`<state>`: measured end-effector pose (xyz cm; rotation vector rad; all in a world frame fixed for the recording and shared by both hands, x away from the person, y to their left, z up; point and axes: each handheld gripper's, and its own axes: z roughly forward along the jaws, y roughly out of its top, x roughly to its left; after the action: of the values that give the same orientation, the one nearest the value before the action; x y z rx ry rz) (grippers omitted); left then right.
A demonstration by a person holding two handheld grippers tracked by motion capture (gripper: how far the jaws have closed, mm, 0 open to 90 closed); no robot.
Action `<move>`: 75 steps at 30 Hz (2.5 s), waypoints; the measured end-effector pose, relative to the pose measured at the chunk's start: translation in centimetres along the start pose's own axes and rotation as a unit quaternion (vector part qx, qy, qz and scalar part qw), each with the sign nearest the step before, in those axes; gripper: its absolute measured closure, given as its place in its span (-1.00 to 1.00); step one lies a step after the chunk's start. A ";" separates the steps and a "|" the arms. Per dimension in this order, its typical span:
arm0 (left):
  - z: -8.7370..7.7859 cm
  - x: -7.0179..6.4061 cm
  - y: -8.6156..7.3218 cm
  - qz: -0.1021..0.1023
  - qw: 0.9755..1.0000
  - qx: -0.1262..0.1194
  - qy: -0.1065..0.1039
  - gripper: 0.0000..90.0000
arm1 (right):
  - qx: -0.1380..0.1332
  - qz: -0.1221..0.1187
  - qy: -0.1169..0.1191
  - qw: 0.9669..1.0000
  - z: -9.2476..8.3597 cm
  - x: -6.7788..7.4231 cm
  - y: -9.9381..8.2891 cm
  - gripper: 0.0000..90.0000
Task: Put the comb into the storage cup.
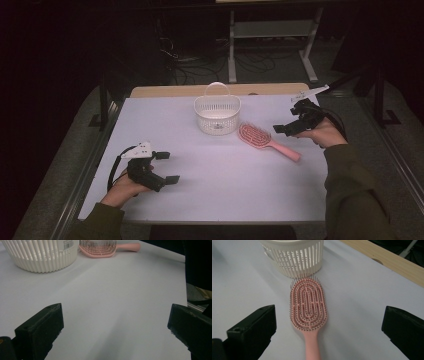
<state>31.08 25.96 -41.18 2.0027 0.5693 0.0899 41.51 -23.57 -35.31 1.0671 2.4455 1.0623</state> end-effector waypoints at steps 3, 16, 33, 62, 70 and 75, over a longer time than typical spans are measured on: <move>0.0 0.0 0.0 0.000 1.000 0.000 0.000 -1.00 | 0.001 -0.004 -0.001 1.000 0.1 0.0 0.1 -1.00; 0.0 0.0 0.0 0.000 1.000 0.000 0.000 -1.00 | 0.034 -0.018 -0.001 0.999 0.8 0.2 0.0 -1.00; 0.1 -0.1 0.0 -0.001 1.000 0.002 -0.002 -1.00 | 0.070 -0.028 -0.003 0.997 1.9 0.3 -0.2 -1.00; 0.0 0.0 0.0 0.000 1.000 0.001 -0.002 -1.00 | 0.136 -0.042 0.000 0.990 3.9 0.3 -0.8 -0.97; 0.0 0.0 -0.1 -0.001 1.000 0.001 -0.002 -1.00 | 0.152 -0.042 0.004 0.988 4.4 0.2 -1.1 -0.95; 0.0 0.0 -0.1 0.000 1.000 0.002 -0.001 -1.00 | 0.166 -0.043 0.010 0.985 4.6 0.4 -1.3 -0.89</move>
<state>31.03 25.97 -41.22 2.0058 0.5697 0.0866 42.85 -21.46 -39.41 1.0338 2.7211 0.6564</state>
